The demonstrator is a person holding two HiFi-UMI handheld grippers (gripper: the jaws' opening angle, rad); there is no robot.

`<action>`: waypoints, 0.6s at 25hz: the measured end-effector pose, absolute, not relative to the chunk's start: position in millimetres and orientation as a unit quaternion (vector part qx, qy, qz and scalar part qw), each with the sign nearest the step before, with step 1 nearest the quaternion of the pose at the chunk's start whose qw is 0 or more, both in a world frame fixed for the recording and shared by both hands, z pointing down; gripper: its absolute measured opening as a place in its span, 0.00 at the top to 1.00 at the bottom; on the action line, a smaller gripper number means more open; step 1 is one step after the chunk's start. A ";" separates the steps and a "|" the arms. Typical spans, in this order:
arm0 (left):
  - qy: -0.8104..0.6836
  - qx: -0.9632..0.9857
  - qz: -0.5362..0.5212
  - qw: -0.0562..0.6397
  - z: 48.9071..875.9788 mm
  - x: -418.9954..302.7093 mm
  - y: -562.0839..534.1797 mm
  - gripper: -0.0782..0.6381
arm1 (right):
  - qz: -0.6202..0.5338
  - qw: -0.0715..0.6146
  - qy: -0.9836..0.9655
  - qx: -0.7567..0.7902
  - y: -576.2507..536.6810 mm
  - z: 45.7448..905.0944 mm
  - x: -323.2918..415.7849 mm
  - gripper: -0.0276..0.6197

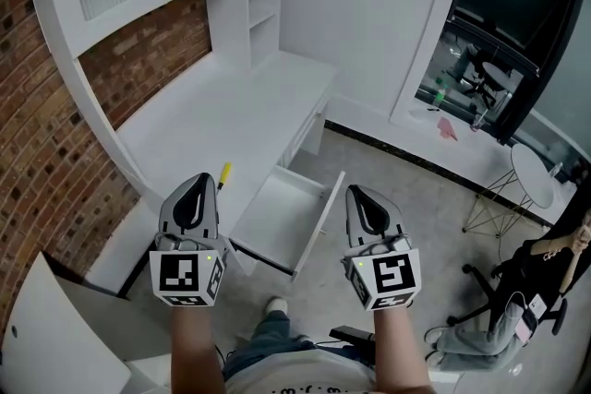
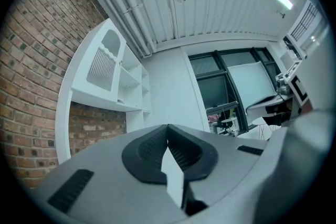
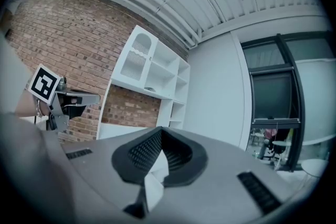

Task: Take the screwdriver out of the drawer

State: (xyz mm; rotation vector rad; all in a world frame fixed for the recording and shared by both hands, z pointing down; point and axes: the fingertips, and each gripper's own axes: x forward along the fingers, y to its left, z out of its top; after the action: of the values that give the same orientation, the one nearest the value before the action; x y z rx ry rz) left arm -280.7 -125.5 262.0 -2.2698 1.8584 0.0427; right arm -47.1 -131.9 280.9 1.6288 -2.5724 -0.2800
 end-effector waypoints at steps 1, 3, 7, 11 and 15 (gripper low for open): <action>0.629 -0.770 0.011 0.103 262.5 -277.9 -125.8 0.87 | -0.094 0.042 -0.840 0.533 -130.7 279.7 -45.2 0.94; 0.627 -0.772 0.006 0.101 263.6 -272.7 -126.7 0.87 | -0.098 0.042 -0.839 0.534 -128.7 277.2 -41.1 0.94; 0.620 -0.777 0.011 0.102 261.9 -262.0 -129.1 0.87 | -0.105 0.043 -0.836 0.538 -126.3 275.4 -32.5 0.94; 0.615 -0.781 0.011 0.106 260.2 -251.9 -131.4 0.87 | -0.100 0.041 -0.834 0.542 -126.5 278.0 -23.9 0.94; 0.613 -0.783 0.009 0.107 260.3 -247.1 -135.3 0.87 | -0.099 0.041 -0.833 0.543 -128.0 278.9 -18.7 0.94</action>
State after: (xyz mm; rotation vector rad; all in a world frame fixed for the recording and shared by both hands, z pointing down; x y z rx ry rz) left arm -247.1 -135.3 260.3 -2.3056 1.8048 0.0273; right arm -18.7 -128.0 278.9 1.6633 -2.5511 -0.3036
